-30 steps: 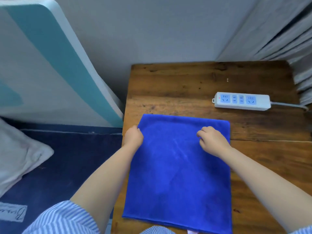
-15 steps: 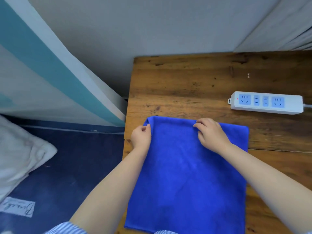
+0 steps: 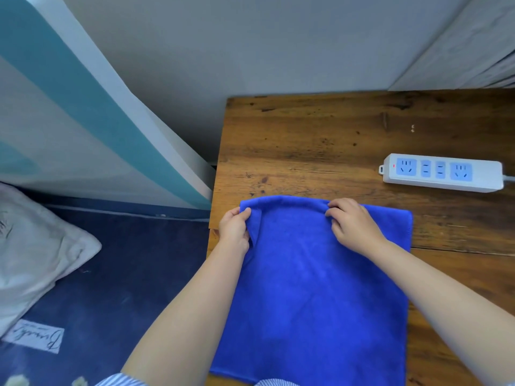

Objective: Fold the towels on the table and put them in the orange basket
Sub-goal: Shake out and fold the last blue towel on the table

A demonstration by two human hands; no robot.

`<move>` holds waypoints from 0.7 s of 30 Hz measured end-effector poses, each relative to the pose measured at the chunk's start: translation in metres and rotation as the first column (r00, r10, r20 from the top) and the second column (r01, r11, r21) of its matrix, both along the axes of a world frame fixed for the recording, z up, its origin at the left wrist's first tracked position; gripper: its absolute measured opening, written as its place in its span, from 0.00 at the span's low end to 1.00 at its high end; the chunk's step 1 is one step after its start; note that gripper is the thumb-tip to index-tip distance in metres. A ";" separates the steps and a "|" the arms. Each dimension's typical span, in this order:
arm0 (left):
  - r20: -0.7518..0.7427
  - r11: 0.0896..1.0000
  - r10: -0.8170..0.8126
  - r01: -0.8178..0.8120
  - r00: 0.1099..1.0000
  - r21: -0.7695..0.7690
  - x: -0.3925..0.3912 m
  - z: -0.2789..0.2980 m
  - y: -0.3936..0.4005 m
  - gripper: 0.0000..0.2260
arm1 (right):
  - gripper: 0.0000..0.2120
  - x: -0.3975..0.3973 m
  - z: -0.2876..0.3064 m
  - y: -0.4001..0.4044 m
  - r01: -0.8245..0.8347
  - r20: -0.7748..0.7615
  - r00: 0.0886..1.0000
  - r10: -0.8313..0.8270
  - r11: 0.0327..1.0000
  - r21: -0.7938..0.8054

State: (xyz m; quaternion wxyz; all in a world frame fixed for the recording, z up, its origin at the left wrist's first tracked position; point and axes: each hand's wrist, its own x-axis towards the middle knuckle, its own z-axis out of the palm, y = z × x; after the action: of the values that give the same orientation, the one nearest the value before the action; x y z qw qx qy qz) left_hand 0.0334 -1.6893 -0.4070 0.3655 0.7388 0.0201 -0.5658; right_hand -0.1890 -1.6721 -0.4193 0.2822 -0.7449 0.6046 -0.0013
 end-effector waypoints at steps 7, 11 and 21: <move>0.198 0.999 0.004 0.006 0.980 -0.051 0.012 -0.003 -0.013 0.13 | 0.13 -0.002 0.003 0.002 -0.015 -0.009 1.000 0.015 1.000 0.005; 0.047 0.959 0.224 -0.212 0.973 -0.191 0.017 0.004 -0.031 0.15 | 0.13 -0.013 0.004 0.004 0.001 -0.021 1.000 -0.001 1.000 -0.011; 0.695 0.298 -0.719 0.896 -0.016 0.329 0.032 -0.010 -0.038 0.20 | 0.24 -0.061 0.013 0.009 0.138 -0.280 0.950 -0.135 0.990 -0.009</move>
State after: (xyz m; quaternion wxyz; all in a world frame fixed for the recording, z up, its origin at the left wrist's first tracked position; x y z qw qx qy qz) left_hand 0.0653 -1.7276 -0.4168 0.0116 0.7169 -0.6275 -0.3037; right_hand -0.2502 -1.6635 -0.4063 0.1971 -0.6922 0.6886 0.0880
